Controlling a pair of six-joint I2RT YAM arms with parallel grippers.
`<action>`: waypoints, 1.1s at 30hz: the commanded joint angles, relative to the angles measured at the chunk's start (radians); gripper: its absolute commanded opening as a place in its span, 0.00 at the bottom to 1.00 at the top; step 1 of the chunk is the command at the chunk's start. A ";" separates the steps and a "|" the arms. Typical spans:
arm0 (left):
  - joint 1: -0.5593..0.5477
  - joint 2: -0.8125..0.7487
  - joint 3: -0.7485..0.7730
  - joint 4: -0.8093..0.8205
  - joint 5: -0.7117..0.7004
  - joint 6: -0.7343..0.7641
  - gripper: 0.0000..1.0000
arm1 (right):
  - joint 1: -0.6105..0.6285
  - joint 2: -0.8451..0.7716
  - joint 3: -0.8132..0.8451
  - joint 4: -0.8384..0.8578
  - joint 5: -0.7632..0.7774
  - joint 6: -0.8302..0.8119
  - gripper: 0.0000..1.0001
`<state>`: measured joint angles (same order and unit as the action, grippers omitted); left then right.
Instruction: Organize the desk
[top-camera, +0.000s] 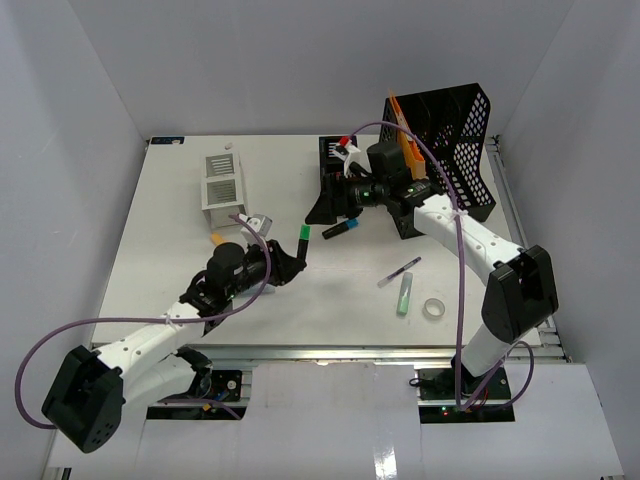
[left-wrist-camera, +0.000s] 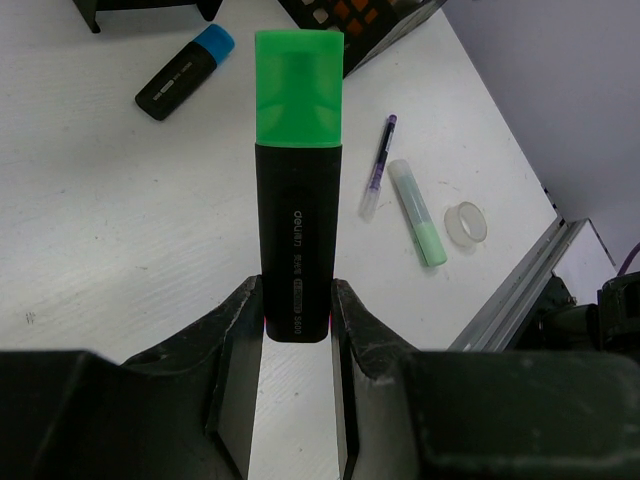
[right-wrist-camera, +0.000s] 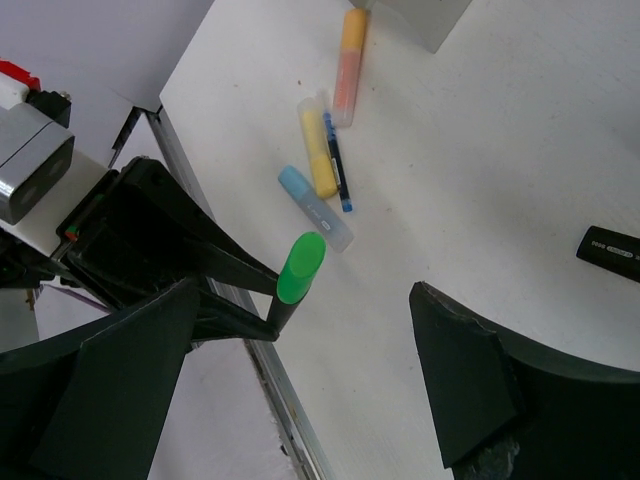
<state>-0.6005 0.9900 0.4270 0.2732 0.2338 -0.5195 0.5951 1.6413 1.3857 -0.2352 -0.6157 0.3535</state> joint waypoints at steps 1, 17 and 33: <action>-0.008 0.042 0.055 0.059 0.029 0.023 0.01 | 0.029 0.036 0.022 0.021 0.080 0.019 0.89; -0.008 0.098 0.097 0.078 0.053 0.034 0.04 | 0.072 0.088 0.003 0.051 0.084 -0.014 0.40; -0.009 0.052 0.103 0.067 -0.040 0.004 0.86 | 0.063 0.036 0.005 0.054 0.053 -0.113 0.08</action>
<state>-0.6079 1.0990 0.4904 0.3314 0.2336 -0.5207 0.6725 1.7248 1.3743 -0.2006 -0.5600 0.3065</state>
